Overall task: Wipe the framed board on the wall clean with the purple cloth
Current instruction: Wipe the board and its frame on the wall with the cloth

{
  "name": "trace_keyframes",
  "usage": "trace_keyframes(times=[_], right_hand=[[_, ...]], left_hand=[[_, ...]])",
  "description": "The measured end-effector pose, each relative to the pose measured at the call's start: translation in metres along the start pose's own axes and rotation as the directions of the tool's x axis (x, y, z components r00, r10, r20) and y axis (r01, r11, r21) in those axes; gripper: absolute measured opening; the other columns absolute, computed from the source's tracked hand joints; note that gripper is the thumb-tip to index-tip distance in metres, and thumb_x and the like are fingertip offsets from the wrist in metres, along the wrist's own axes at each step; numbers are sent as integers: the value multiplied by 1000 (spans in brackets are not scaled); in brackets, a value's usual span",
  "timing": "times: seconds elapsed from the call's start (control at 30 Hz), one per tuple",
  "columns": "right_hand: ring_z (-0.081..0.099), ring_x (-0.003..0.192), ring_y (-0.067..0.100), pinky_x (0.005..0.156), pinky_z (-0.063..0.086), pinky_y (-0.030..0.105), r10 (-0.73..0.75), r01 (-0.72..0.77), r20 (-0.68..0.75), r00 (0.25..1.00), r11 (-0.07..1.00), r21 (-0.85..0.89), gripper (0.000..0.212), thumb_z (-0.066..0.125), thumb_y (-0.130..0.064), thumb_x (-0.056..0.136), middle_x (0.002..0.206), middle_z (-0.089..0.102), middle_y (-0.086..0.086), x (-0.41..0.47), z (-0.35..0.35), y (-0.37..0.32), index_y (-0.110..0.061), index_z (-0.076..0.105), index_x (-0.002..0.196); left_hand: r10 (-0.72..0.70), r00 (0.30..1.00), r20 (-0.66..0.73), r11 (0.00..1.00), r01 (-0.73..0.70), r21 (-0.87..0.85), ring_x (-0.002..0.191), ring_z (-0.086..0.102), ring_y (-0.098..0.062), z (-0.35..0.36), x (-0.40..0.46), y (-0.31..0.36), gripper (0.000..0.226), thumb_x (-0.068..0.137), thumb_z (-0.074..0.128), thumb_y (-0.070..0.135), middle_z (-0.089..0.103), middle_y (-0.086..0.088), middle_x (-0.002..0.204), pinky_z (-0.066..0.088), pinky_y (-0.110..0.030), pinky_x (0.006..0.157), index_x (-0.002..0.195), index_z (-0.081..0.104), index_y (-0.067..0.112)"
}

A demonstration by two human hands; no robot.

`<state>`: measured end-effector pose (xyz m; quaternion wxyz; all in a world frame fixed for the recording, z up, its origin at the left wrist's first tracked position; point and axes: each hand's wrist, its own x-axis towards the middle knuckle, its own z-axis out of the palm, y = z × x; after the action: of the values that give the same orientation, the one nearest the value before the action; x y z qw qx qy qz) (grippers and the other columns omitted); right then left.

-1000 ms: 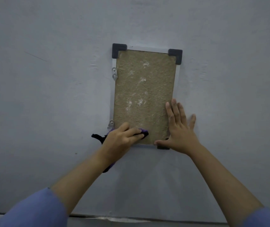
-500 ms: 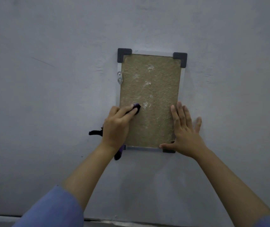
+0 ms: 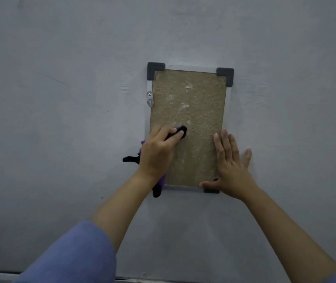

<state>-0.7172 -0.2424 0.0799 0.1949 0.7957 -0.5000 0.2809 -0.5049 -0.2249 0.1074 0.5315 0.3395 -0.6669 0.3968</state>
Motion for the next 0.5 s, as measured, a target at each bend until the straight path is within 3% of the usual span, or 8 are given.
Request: trace_keyframes(times=[0.2,0.27,0.37,0.4,0.5], right_hand=[[-34,136,16,103,-5,69,10,-10,15,1000,1000,-5,137,68,-70,58,145,-43,-9,-1,-2,-1,-31,-38,135],[-35,136,16,103,-6,69,7,-7,17,1000,1000,-4,137,68,-70,59,145,-43,-8,-1,-2,-1,-31,-39,134],[-35,136,16,104,-6,69,8,-8,12,1000,1000,-3,137,69,-70,59,145,-43,-9,-1,-2,0,-32,-40,134],[-35,136,16,104,-6,69,12,-12,11,1000,1000,0,137,69,-70,58,145,-43,-9,-1,-2,0,-32,-39,134],[-34,136,16,103,-6,68,19,-19,15,1000,1000,-1,138,70,-69,57,145,-42,-9,-1,-2,-2,-32,-38,134]], left_hand=[[286,942,178,950,-303,79,76,56,-23,-22,-23,-14,26,88,47,5,68,-8,89,46,-28,57,97,72,6],[221,965,144,965,-237,111,78,52,-21,-28,-22,-20,25,86,50,6,68,-8,88,47,-30,54,96,73,7],[-57,998,-30,995,60,83,78,54,-27,-27,-2,-25,23,79,65,-1,67,-10,89,51,-35,51,100,72,7],[-91,994,-52,993,94,70,77,57,-30,-23,5,-24,25,78,67,-2,68,-11,90,52,-37,53,101,71,6],[29,1000,2,999,-29,43,77,60,-32,-7,3,-9,25,79,64,-3,69,-12,94,54,-38,59,102,71,4]])
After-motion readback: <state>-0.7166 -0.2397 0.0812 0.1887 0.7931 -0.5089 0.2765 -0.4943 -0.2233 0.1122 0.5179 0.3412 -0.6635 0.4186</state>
